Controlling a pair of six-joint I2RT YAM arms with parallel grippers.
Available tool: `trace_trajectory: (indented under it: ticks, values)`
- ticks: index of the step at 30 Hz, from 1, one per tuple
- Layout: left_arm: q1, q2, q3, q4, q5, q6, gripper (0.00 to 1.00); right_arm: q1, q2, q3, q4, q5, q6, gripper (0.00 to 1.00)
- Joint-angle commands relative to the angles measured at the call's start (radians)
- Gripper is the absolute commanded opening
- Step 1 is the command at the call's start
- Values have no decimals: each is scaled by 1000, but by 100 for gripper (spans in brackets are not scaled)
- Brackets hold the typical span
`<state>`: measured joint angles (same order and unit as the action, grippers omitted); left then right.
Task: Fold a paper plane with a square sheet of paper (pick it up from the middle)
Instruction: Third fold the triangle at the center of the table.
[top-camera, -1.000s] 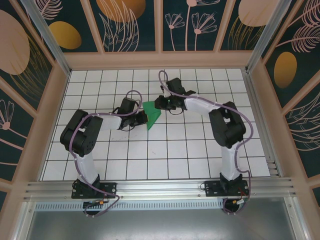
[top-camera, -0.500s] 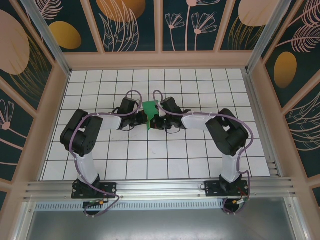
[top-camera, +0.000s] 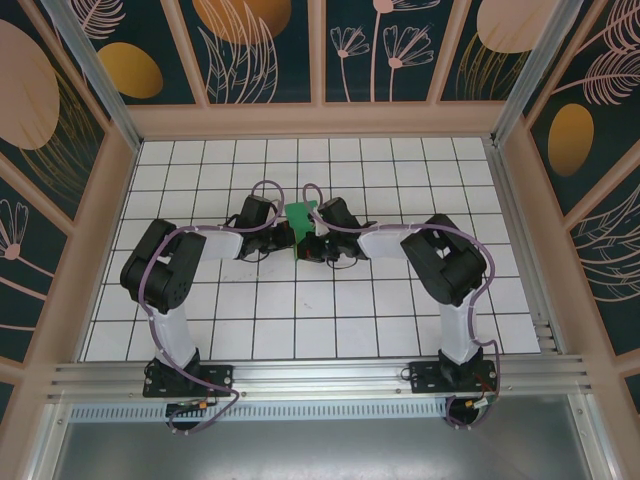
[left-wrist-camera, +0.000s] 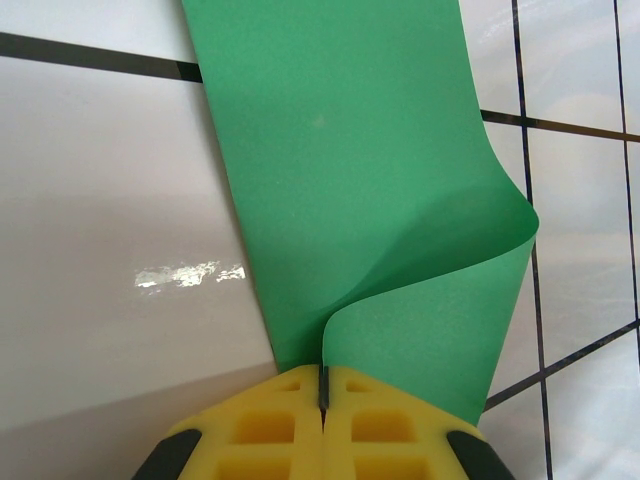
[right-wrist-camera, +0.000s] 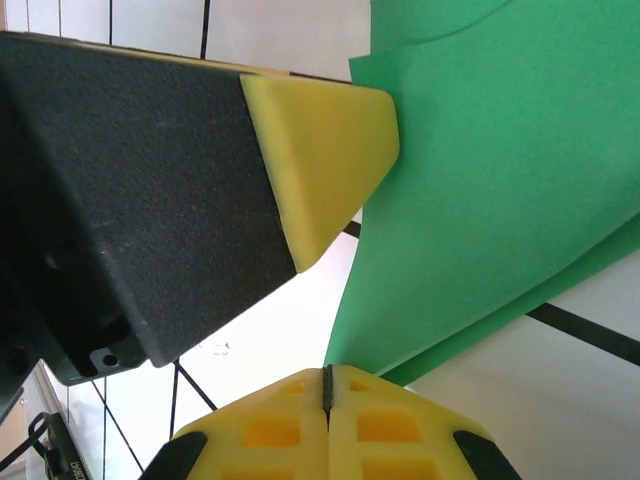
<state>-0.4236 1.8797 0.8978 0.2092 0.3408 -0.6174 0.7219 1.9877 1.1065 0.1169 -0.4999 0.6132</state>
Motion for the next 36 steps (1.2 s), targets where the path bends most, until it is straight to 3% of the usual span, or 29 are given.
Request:
trace_trajectory:
  ticks: [1, 24, 36]
  values:
    - [5, 41, -4, -21, -2, 3, 4, 8, 16, 33, 23, -28, 5, 4]
    - [5, 39, -8, -15, -2, 2, 4, 10, 71, 38, -20, -2, -5, 4]
    - [5, 41, -6, -17, -2, 2, 4, 10, 4, 39, -13, -12, -23, 5]
